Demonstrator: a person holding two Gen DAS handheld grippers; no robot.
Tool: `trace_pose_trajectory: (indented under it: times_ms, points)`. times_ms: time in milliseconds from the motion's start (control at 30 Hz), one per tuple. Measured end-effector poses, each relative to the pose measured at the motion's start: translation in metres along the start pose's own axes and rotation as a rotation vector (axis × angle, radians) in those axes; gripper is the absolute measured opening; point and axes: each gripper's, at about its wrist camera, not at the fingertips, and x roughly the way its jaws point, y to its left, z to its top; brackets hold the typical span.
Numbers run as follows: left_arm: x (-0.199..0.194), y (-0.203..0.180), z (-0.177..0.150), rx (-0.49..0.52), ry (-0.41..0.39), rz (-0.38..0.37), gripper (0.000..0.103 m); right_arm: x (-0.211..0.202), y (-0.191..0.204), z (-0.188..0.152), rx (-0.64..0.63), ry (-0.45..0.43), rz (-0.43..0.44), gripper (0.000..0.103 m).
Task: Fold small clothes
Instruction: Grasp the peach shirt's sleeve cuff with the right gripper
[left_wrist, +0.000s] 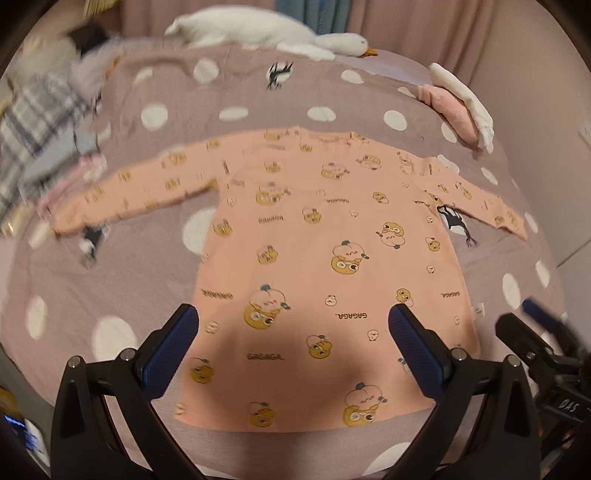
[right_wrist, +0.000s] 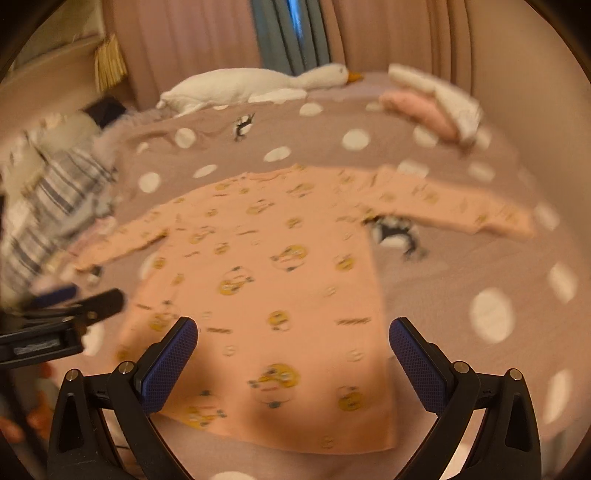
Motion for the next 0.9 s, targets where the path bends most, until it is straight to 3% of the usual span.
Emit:
trace_pose_trajectory:
  times_ms: [133,233,367,533,667,900]
  points:
    - [0.031,0.021,-0.001,-0.139,0.108,-0.156,0.103,0.012,-0.041,-0.008,0.166,0.022,0.111,0.103]
    - [0.048,0.029,0.002,-0.224,0.177,-0.216,0.103,0.014,-0.083,-0.011,0.303,-0.005,0.119,0.103]
    - [0.058,0.032,0.012,-0.258,0.188,-0.228,0.103,0.017,-0.141,-0.008,0.453,-0.043,0.125,0.103]
    - [0.063,0.03,0.032,-0.248,0.153,-0.26,0.102,0.023,-0.212,0.004,0.595,-0.098,0.03,0.103]
    - [0.07,0.026,0.055,-0.23,0.121,-0.241,0.102,0.039,-0.267,0.021,0.703,-0.142,0.022,0.103]
    - [0.084,0.02,0.084,-0.217,0.102,-0.213,0.102,0.071,-0.319,0.045,0.832,-0.175,0.04,0.103]
